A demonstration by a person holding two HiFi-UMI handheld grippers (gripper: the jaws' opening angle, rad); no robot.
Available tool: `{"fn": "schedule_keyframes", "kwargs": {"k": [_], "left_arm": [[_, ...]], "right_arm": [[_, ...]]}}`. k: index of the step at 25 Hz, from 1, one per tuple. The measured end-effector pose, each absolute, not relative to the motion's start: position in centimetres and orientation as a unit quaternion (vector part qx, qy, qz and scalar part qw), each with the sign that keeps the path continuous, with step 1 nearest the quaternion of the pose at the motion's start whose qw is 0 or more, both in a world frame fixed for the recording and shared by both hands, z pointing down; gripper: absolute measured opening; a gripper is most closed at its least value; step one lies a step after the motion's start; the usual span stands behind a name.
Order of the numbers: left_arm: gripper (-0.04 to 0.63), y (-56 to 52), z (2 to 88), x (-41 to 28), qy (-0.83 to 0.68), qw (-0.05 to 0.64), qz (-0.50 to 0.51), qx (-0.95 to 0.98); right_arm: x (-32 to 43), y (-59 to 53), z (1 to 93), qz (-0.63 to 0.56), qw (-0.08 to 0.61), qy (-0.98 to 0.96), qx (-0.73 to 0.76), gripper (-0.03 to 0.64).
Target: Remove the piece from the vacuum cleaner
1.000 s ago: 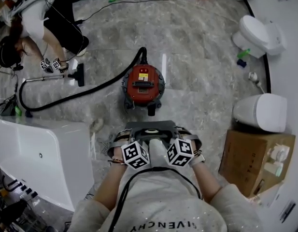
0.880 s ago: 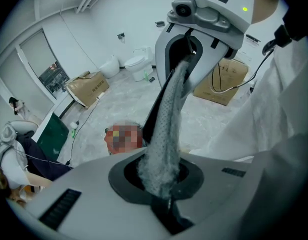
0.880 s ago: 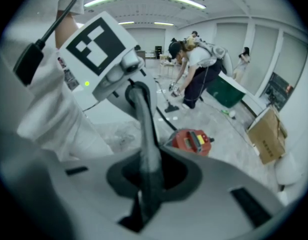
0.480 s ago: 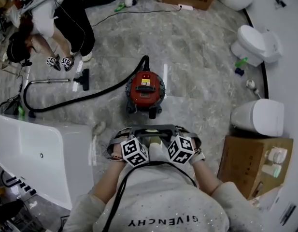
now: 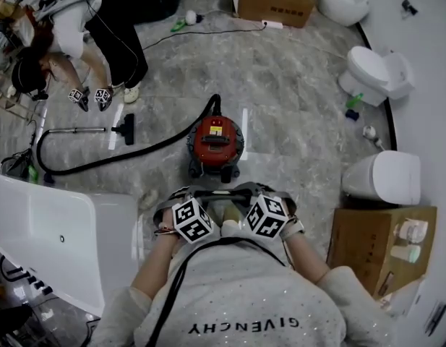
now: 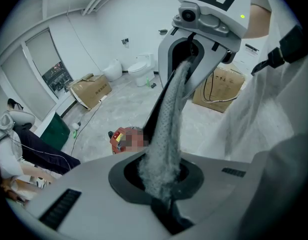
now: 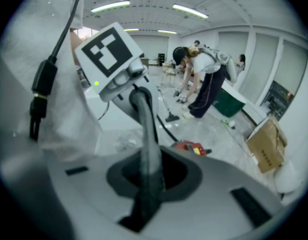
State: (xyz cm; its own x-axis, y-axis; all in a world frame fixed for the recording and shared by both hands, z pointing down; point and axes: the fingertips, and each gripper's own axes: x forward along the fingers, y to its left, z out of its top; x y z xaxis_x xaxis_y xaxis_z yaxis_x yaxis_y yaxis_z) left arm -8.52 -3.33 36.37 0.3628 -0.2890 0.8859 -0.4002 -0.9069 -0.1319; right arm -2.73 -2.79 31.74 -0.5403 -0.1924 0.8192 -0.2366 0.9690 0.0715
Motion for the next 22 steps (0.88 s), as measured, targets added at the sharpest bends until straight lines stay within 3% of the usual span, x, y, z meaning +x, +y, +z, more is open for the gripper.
{"fn": "schedule_keyframes", "kwargs": {"k": [22], "left_arm": [[0.044,-2.1,35.6,-9.0,-0.206,0.069,0.518,0.827]], "right_arm": [[-3.5,-0.9,30.8,0.013,0.462,-0.883,0.085,0.04]]}}
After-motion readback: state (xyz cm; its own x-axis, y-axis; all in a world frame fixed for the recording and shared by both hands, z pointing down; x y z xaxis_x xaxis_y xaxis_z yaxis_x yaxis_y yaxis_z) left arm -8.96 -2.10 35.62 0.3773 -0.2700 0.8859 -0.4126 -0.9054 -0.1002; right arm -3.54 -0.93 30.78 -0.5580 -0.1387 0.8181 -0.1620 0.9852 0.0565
